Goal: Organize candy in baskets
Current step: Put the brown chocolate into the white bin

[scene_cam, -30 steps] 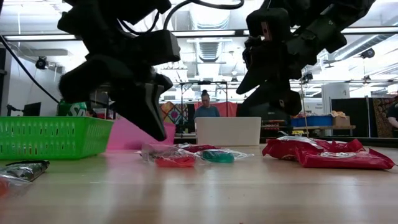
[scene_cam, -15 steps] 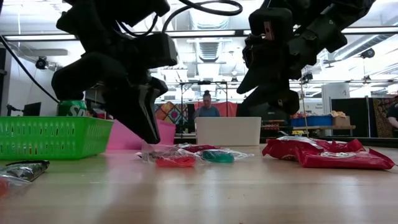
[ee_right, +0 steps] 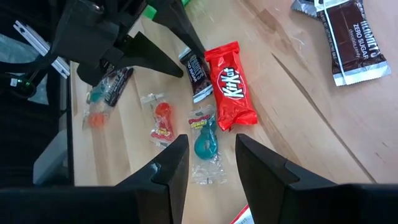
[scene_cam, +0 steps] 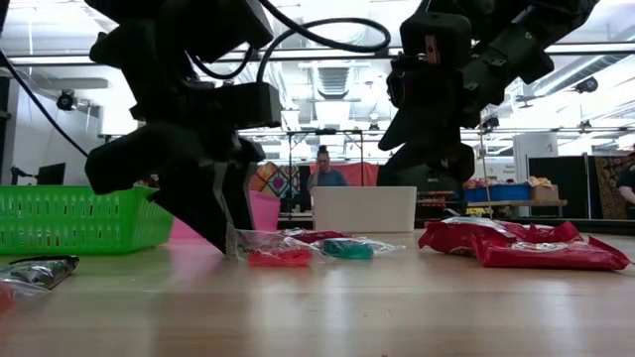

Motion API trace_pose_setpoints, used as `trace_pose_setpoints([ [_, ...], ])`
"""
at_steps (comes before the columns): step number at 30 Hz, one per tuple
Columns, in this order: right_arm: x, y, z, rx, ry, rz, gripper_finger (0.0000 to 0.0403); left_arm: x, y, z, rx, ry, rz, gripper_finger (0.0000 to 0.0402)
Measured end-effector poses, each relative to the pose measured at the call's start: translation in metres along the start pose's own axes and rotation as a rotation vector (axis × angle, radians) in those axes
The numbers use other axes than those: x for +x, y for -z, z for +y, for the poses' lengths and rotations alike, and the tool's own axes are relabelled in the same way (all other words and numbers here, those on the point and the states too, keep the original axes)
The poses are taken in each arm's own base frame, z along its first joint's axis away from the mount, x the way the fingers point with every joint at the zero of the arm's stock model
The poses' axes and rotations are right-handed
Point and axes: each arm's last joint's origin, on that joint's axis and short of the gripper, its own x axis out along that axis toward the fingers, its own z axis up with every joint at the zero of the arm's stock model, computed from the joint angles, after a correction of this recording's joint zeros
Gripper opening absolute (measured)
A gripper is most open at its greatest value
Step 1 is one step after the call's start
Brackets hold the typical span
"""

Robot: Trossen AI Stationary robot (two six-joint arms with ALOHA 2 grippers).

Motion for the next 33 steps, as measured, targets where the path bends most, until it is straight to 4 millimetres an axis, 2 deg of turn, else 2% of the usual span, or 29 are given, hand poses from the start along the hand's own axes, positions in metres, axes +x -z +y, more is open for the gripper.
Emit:
trace_pose_setpoints([
  [7,0.0000,0.0000,0.0000,-0.015,0.001,-0.001,0.0123,0.0044,0.0010,-0.0006,-0.016,0.016,0.012,0.0144],
  [19,0.0000,-0.0002,-0.0001,-0.020,0.006,-0.006,0.0123,0.0054,0.0007,-0.0011,-0.030,0.016,0.008,0.0034],
  [25,0.0004,0.0000,-0.0004,-0.024,0.008,-0.006,0.0123,0.0054,0.0001,-0.0012,-0.031,0.015,0.001,0.0004],
  [33,0.0014,0.0008,-0.0005,-0.008,0.008,-0.002,0.0123,0.0049,-0.0007,-0.0008,-0.022,-0.004,-0.013,0.0001],
])
